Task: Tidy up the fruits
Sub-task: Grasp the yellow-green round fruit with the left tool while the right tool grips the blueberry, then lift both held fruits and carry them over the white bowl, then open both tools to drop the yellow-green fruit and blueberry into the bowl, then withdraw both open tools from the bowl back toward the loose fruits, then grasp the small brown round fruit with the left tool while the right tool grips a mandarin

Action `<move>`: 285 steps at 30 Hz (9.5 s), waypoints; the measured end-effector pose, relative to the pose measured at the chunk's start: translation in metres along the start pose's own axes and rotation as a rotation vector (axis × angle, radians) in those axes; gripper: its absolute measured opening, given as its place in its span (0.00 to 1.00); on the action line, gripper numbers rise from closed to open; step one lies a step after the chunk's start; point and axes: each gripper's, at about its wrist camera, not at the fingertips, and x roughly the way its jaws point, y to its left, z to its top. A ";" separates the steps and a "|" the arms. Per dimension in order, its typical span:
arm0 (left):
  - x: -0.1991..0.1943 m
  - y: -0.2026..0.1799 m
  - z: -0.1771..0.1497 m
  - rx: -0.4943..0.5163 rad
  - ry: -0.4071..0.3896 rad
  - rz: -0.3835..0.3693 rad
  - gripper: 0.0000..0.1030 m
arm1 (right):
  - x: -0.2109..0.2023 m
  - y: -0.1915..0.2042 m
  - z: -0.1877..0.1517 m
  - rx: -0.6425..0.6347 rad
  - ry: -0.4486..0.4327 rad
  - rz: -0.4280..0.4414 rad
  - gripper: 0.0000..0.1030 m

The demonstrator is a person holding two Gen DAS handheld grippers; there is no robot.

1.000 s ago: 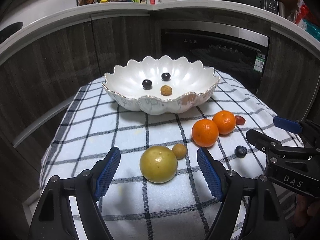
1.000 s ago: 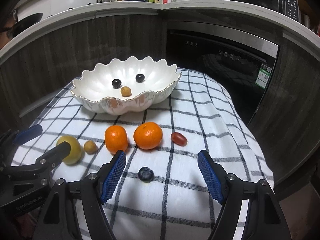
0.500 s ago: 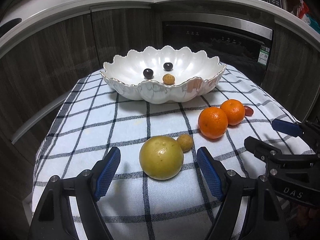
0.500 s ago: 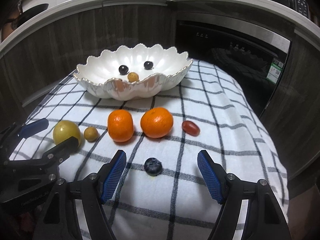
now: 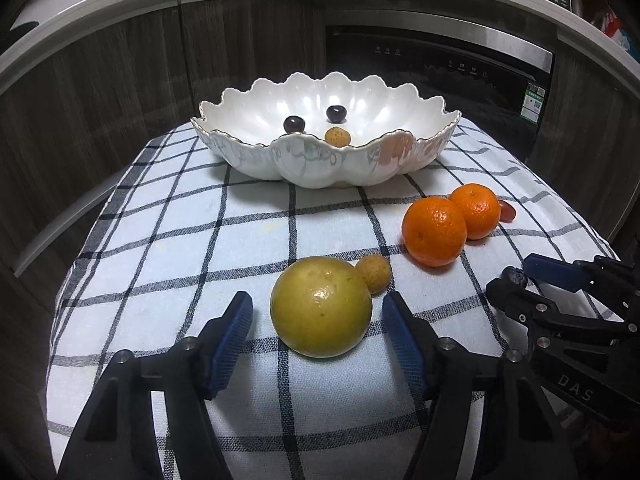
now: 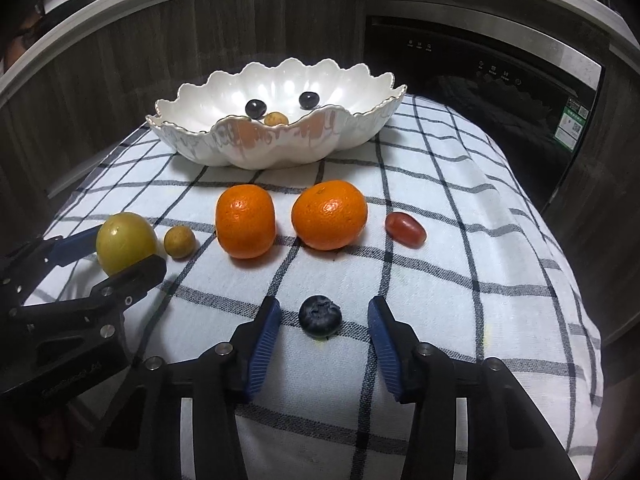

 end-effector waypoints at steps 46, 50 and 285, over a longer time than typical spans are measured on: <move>-0.019 0.003 0.008 -0.001 -0.039 0.002 0.46 | -0.024 0.003 0.021 0.008 -0.070 0.019 0.22; -0.024 0.004 0.012 -0.008 -0.040 0.007 0.46 | -0.029 0.004 0.030 0.005 -0.095 0.016 0.22; -0.004 -0.022 0.036 0.023 0.031 -0.061 0.22 | 0.005 -0.015 0.057 -0.083 -0.062 0.123 0.45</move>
